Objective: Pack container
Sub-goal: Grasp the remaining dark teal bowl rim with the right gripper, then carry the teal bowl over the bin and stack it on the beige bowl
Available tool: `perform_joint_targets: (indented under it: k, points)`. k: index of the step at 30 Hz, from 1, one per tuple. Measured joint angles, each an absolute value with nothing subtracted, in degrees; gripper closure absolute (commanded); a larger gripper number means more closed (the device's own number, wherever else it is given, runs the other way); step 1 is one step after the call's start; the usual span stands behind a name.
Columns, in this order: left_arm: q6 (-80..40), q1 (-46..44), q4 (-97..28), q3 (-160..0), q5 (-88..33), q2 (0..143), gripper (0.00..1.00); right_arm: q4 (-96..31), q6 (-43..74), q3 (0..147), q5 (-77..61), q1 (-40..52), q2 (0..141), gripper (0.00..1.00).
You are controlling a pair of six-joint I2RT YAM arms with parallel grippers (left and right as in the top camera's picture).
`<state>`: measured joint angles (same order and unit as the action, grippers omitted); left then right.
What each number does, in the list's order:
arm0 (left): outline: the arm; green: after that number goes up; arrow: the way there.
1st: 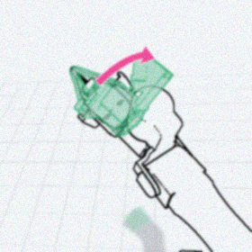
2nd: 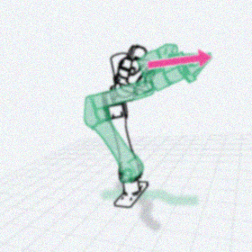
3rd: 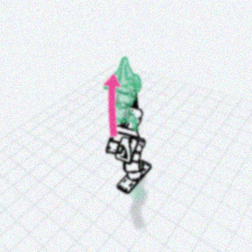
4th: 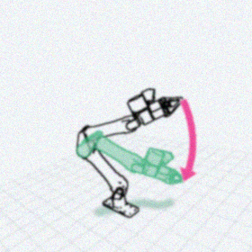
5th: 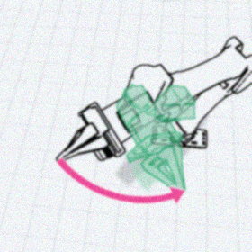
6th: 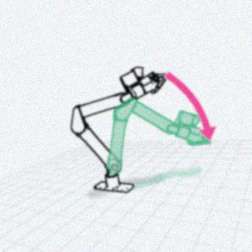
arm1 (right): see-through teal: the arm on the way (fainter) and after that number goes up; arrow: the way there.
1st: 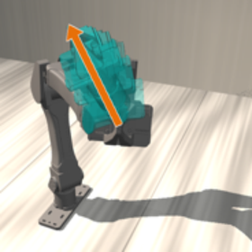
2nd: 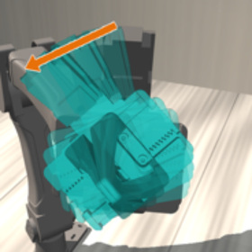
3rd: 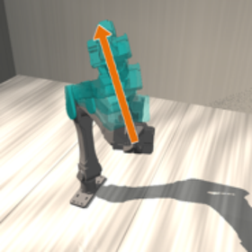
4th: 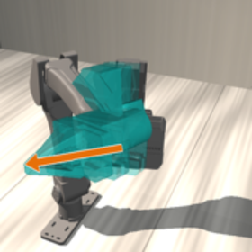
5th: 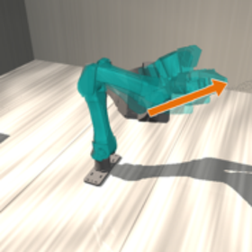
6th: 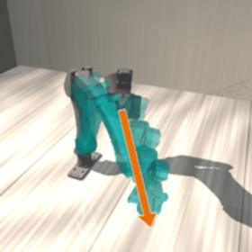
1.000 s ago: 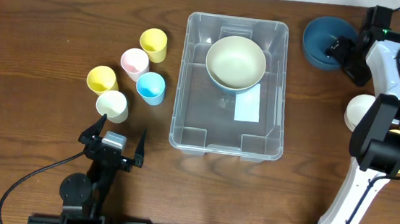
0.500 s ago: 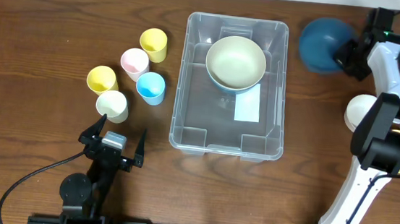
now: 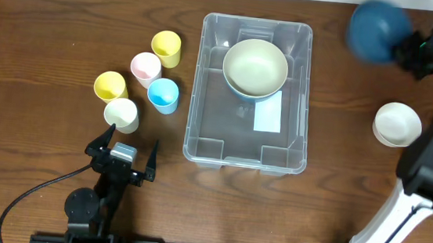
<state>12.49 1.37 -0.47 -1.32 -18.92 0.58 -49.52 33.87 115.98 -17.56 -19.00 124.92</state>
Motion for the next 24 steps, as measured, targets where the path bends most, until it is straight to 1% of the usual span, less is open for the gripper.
perform_joint_targets:
  k: [3, 5, 8, 10, 13, 15, 18, 24]
  points:
    - [12.5, 1.4, -0.5, -1.3, -18.9, 0.6, 0.02, -51.4, 31.9, 118.3, -22.6, -18.0, 116.0, 0.99]
    - [12.5, 1.4, -0.5, -1.3, -18.9, 0.6, 0.02, -54.8, 29.5, 119.6, -23.9, -15.5, 109.0, 0.99]
    - [12.5, 1.4, -0.5, -1.3, -18.9, 0.6, 0.02, -60.9, 25.2, 121.5, -23.2, -7.8, 100.7, 0.99]
    - [12.5, 1.4, -0.5, -1.3, -18.9, 0.6, 0.02, -64.0, 23.0, 122.1, -22.3, -1.3, 98.0, 0.99]
    - [12.5, 1.4, -0.5, -1.3, -18.9, 0.6, 0.02, -65.8, 21.0, 121.3, -20.3, 5.9, 98.3, 0.99]
    - [12.5, 1.4, -0.5, -1.3, -18.9, 0.6, 0.02, -65.9, 20.7, 119.6, -17.7, 8.3, 100.4, 0.99]
    - [12.5, 1.4, -0.5, -1.3, -18.9, 0.6, 0.02, -65.6, 20.8, 116.6, -14.1, 10.2, 105.2, 0.99]
    - [12.5, 1.4, -0.5, -1.3, -18.9, 0.6, 0.02, -64.8, 20.8, 113.6, -11.6, 11.1, 111.3, 0.99]
